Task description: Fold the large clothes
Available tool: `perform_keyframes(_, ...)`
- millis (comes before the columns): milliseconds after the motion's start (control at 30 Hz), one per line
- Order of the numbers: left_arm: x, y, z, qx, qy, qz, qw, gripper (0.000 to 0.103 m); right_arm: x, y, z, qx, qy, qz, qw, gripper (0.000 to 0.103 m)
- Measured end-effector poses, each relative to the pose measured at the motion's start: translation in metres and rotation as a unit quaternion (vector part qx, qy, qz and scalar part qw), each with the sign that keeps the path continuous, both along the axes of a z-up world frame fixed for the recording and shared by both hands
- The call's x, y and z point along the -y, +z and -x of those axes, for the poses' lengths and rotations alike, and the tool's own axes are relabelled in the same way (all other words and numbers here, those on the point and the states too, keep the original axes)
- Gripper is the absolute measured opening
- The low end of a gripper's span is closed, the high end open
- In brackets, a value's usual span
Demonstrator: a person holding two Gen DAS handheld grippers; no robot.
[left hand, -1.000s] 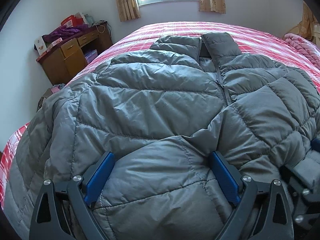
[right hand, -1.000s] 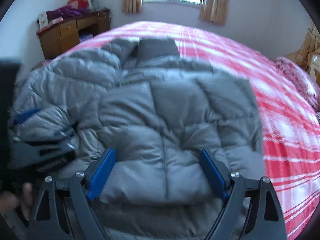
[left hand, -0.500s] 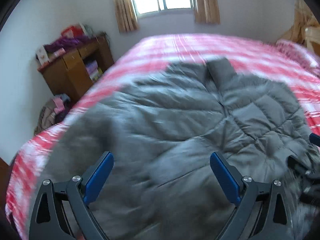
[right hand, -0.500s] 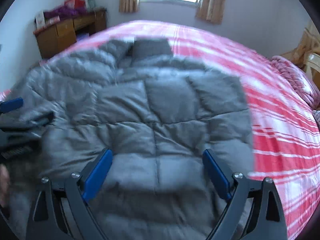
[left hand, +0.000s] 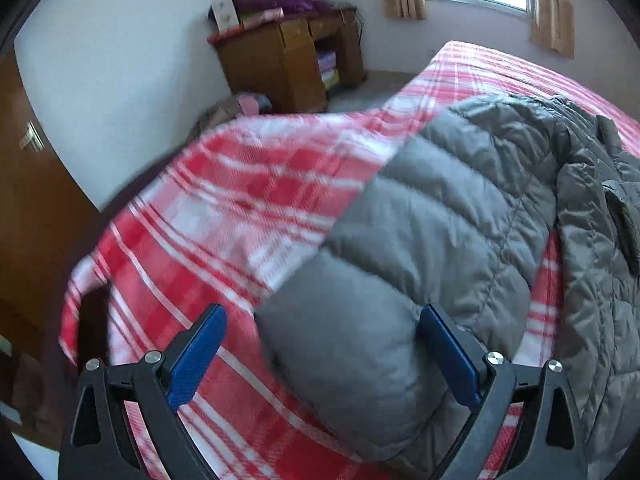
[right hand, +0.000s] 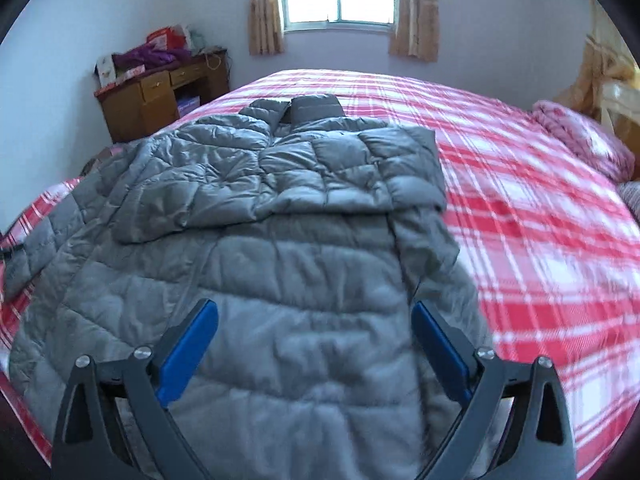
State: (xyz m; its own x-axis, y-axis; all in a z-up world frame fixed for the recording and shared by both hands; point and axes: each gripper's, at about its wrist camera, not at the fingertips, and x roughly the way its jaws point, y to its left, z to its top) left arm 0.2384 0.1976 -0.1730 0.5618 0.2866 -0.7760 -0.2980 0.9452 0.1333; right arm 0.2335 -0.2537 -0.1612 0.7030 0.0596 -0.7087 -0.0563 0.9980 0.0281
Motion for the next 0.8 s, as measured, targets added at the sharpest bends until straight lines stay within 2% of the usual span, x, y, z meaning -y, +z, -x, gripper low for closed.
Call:
perform_keyframes(67,0.000,-0.006,-0.003,0.003,-0.005,0.026,0.9997,0.096,-0.005,-0.001,0.005,0.003,-0.001,-0.013,1.000,0.099)
perform_keyframes(100,0.002,-0.007,-0.007,0.005,-0.008,0.033,0.9994,0.090,-0.008,-0.001,0.007,0.004,-0.001,-0.016,1.000,0.099)
perform_keyframes(167,0.007,-0.006,-0.015,0.014,-0.022,0.051,0.9984,0.041,-0.012,0.000,0.012,0.006,0.001,-0.016,1.000,0.099)
perform_keyframes(200,0.008,-0.002,-0.019,0.014,-0.022,0.047,0.9986,0.034,-0.013,0.001,0.013,0.009,0.003,-0.015,1.000,0.099)
perform_keyframes(233,0.008,0.004,-0.022,0.019,-0.022,0.041,0.9987,0.021,-0.011,0.002,0.016,0.011,0.003,-0.013,1.000,0.099)
perform_keyframes(367,0.001,0.052,-0.026,0.065,0.010,-0.034,0.9973,0.019,0.004,0.009,0.022,0.028,-0.016,-0.011,0.999,0.099)
perform_keyframes(467,0.003,0.081,-0.032,0.089,0.007,-0.060,0.9942,0.019,0.023,0.012,0.023,0.040,-0.045,-0.026,0.998,0.099)
perform_keyframes(633,0.046,0.119,-0.038,0.128,-0.047,-0.070,0.9882,0.018,0.040,0.008,0.019,0.037,-0.069,-0.041,0.996,0.099)
perform_keyframes(800,0.116,0.141,-0.046,0.148,-0.120,-0.065,0.9796,0.018,0.047,0.003,0.023,0.034,-0.073,-0.040,0.996,0.099)
